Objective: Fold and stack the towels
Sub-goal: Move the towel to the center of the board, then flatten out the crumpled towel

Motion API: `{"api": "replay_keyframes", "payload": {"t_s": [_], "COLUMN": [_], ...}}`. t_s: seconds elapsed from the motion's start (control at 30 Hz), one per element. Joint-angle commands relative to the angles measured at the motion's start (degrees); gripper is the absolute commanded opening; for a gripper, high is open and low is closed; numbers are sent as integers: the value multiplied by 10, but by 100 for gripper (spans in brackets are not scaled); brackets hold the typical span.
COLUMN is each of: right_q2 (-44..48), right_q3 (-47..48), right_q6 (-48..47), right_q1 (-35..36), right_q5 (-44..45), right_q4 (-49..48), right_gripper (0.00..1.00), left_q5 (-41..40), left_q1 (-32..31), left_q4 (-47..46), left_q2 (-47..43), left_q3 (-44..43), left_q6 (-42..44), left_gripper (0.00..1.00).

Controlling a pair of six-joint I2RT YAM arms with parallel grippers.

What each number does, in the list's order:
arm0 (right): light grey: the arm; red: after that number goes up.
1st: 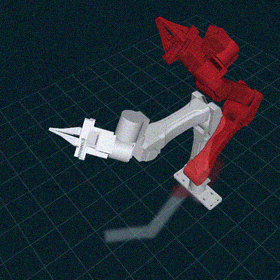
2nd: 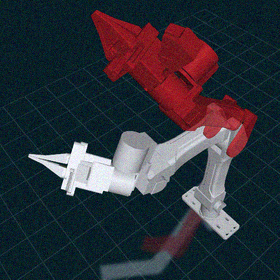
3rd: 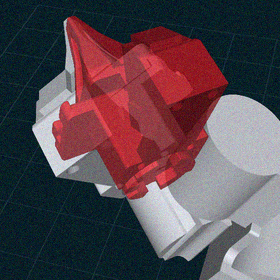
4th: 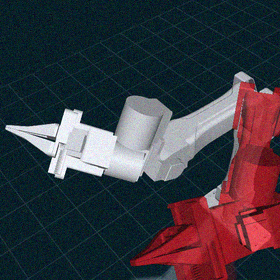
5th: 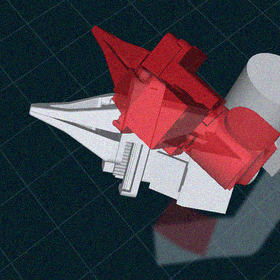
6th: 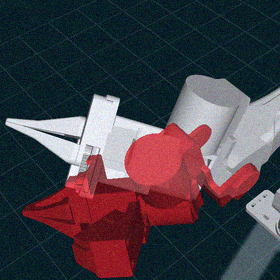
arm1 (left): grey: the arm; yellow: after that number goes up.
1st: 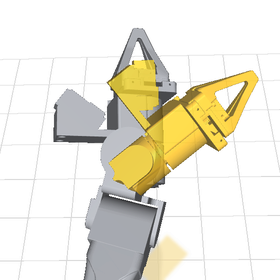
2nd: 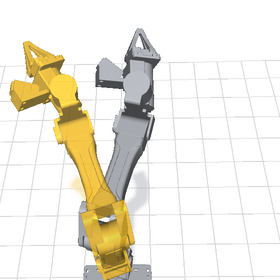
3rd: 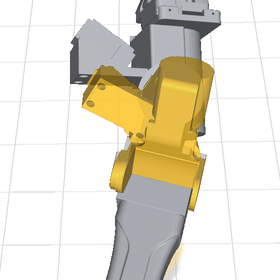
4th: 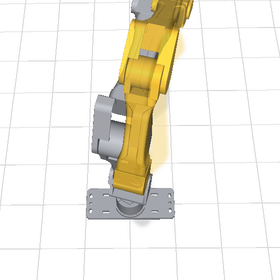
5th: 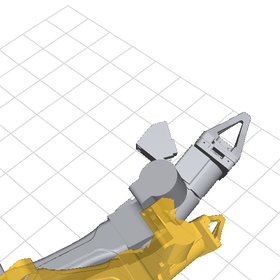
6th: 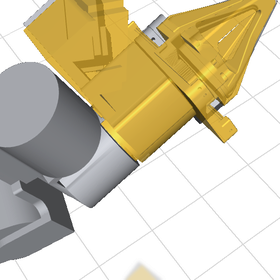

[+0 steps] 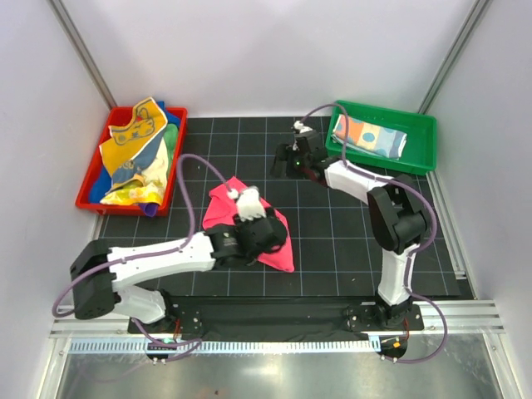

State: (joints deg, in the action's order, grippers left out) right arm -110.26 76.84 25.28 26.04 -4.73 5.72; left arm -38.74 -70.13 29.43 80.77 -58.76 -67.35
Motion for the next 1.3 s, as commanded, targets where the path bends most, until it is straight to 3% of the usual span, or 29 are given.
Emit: {"api": "replay_keyframes", "payload": {"t_s": [0.0, 0.17, 0.33, 0.6, 0.9, 1.0, 1.13, 1.27], "right_q2": [-14, -31, -47, -120, -172, -178, -178, -170], "right_q3": [45, 67, 89, 145, 203, 208, 209, 200], "right_q6": [-24, -29, -36, -37, -50, -51, -54, -52], "right_q1": [31, 78, 130, 171, 190, 190, 188, 177], "right_q5": [1, 29, 45, 99, 162, 179, 206, 214], "right_q4": [-2, 0, 0, -4, 6, 4, 6, 6], "right_gripper": [85, 71, 56, 55, 54, 44, 22, 12], "left_q5": [-71, -56, -49, -20, 25, 38, 53, 64], "left_q1": [61, 182, 260, 358, 392, 393, 393, 394], "left_q4": [104, 104, 96, 75, 9, -1, -19, -27], "left_q2": [-56, -80, -41, 19, 61, 81, 98, 112], "left_q3": [8, 39, 26, 13, 8, -3, -11, -21], "left_q6": [-52, -42, -11, 8, 49, 61, 73, 85], "left_gripper": [62, 60, 53, 50, 49, 49, 50, 50]}}
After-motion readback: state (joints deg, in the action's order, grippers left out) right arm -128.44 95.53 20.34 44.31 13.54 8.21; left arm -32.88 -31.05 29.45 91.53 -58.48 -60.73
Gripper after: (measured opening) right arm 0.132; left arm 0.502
